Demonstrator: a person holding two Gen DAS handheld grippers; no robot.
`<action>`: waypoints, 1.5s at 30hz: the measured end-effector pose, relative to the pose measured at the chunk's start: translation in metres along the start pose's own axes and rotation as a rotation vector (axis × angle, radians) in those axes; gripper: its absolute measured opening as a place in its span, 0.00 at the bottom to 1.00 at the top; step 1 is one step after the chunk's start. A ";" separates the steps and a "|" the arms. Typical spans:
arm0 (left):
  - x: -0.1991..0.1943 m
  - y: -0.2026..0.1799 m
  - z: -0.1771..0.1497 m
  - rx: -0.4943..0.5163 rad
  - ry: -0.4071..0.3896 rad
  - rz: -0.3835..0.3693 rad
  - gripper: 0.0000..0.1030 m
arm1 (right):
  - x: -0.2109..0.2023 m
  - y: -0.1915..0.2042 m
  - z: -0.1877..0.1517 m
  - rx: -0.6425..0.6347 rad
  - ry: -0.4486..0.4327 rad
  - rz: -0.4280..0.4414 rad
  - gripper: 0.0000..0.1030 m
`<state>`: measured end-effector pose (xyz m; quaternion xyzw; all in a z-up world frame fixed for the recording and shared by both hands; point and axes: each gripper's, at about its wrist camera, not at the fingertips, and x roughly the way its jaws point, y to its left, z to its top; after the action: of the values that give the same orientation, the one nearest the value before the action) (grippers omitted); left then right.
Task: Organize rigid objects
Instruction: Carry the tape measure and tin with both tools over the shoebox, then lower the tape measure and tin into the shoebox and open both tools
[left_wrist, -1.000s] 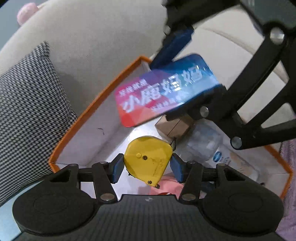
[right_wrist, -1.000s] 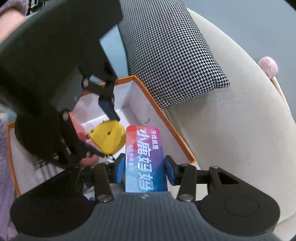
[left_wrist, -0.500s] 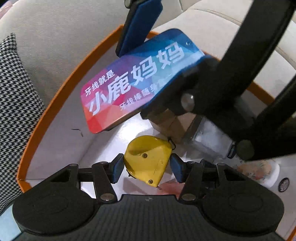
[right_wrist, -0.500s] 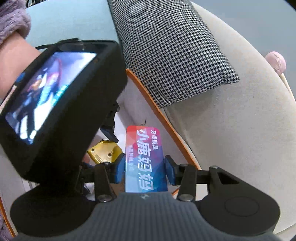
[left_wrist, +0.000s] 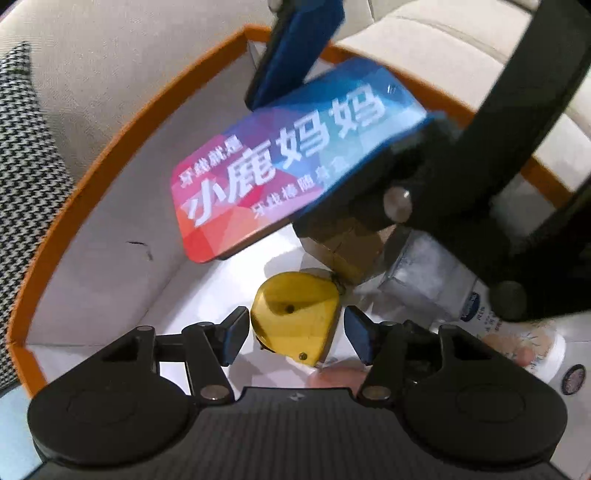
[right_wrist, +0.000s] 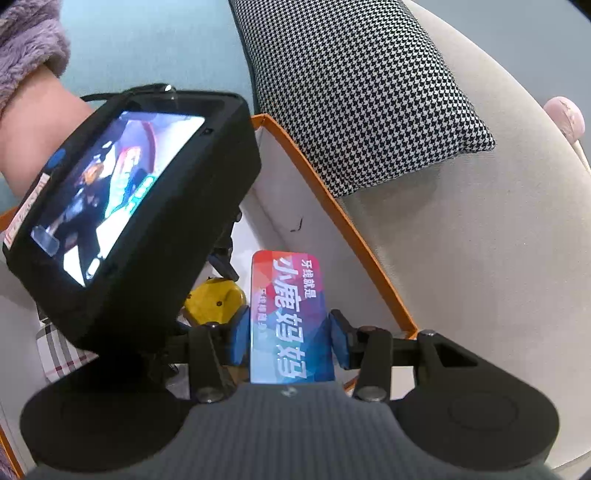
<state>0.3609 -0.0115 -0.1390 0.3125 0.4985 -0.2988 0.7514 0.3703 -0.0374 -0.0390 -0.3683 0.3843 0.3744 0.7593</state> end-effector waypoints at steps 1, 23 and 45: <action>-0.006 0.002 -0.002 -0.006 -0.011 0.003 0.71 | 0.002 -0.001 0.001 0.000 -0.002 0.001 0.45; -0.070 0.031 -0.041 -0.031 -0.065 0.110 0.61 | 0.051 0.043 0.027 -0.322 -0.003 0.010 0.45; -0.033 0.026 -0.074 -0.087 -0.073 0.096 0.61 | 0.095 0.041 0.028 -0.397 0.030 -0.040 0.48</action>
<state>0.3284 0.0661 -0.1265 0.2920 0.4679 -0.2513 0.7954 0.3842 0.0321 -0.1197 -0.5239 0.3067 0.4223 0.6731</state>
